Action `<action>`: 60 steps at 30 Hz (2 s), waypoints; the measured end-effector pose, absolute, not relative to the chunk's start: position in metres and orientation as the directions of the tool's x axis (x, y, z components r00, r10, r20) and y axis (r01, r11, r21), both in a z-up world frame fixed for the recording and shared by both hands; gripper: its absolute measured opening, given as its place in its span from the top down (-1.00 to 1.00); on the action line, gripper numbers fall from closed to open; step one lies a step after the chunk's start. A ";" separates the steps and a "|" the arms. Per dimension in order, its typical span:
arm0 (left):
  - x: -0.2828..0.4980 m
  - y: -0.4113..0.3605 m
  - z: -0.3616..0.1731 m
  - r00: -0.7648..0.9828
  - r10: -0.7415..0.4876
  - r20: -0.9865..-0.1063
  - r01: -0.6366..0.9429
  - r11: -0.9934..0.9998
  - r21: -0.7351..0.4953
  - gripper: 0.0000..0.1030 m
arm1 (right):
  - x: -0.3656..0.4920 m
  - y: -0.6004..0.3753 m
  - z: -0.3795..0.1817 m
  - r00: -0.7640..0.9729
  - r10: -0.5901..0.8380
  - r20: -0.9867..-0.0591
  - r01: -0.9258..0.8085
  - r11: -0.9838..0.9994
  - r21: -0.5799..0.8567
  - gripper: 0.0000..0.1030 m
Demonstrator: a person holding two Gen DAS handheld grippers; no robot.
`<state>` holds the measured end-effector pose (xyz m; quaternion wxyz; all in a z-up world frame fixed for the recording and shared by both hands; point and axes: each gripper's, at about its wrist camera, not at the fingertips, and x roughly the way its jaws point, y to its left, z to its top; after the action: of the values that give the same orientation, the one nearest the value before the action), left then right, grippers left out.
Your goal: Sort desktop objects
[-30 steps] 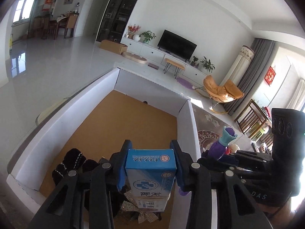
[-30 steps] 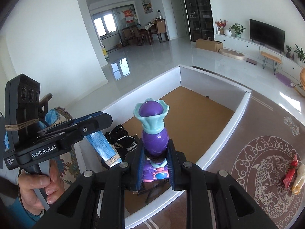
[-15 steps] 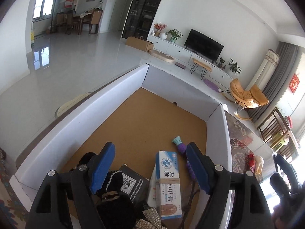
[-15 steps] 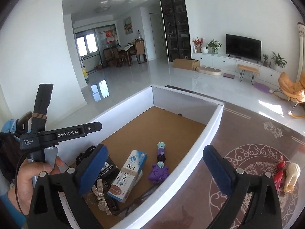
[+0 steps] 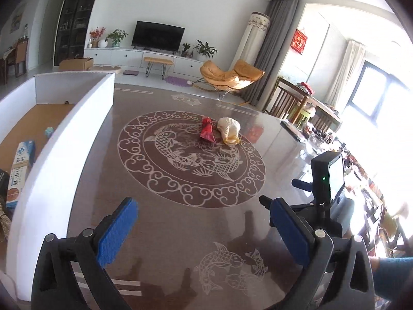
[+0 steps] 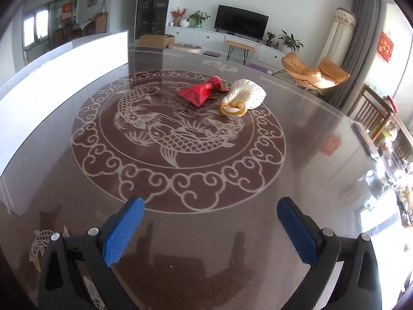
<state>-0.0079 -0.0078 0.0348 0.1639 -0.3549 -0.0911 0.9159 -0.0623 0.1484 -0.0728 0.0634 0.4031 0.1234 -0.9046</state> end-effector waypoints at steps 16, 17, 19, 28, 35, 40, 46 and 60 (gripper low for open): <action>-0.089 0.035 -0.029 -0.616 0.150 -0.774 -0.210 -0.977 -0.023 -1.00 | -0.061 0.194 -0.089 -0.594 0.007 -0.804 0.068 -0.996 -0.059 -1.00; -0.093 0.032 -0.032 -0.609 0.150 -0.779 -0.201 -0.979 -0.032 -1.00 | -0.061 0.195 -0.090 -0.591 -0.001 -0.806 0.068 -0.997 -0.048 -1.00; -0.098 0.027 -0.039 -0.593 0.152 -0.791 -0.181 -0.982 -0.054 -1.00 | -0.062 0.197 -0.091 -0.586 -0.015 -0.810 0.067 -0.997 -0.030 -1.00; -0.101 0.036 -0.050 -0.571 0.087 -0.817 -0.162 -0.987 0.008 -1.00 | -0.062 0.199 -0.093 -0.581 -0.031 -0.814 0.066 -0.998 -0.009 -1.00; -0.099 0.035 -0.049 -0.575 0.089 -0.813 -0.156 -0.988 0.003 -1.00 | -0.062 0.199 -0.093 -0.581 -0.031 -0.814 0.066 -0.998 -0.009 -1.00; -0.099 0.035 -0.049 -0.577 0.086 -0.812 -0.154 -0.988 0.004 -1.00 | -0.062 0.199 -0.093 -0.581 -0.030 -0.814 0.065 -0.998 -0.009 -1.00; -0.100 0.034 -0.048 -0.578 0.085 -0.812 -0.152 -0.988 0.005 -1.00 | -0.062 0.199 -0.093 -0.581 -0.030 -0.814 0.065 -0.998 -0.009 -1.00; -0.100 0.034 -0.048 -0.577 0.086 -0.812 -0.154 -0.988 0.005 -1.00 | -0.062 0.199 -0.093 -0.581 -0.030 -0.814 0.065 -0.998 -0.009 -1.00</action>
<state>-0.1004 0.0341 -0.0480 0.0675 -0.4547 0.0375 0.8873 -0.0621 0.1990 -0.0932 0.0267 0.4571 0.0191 -0.8888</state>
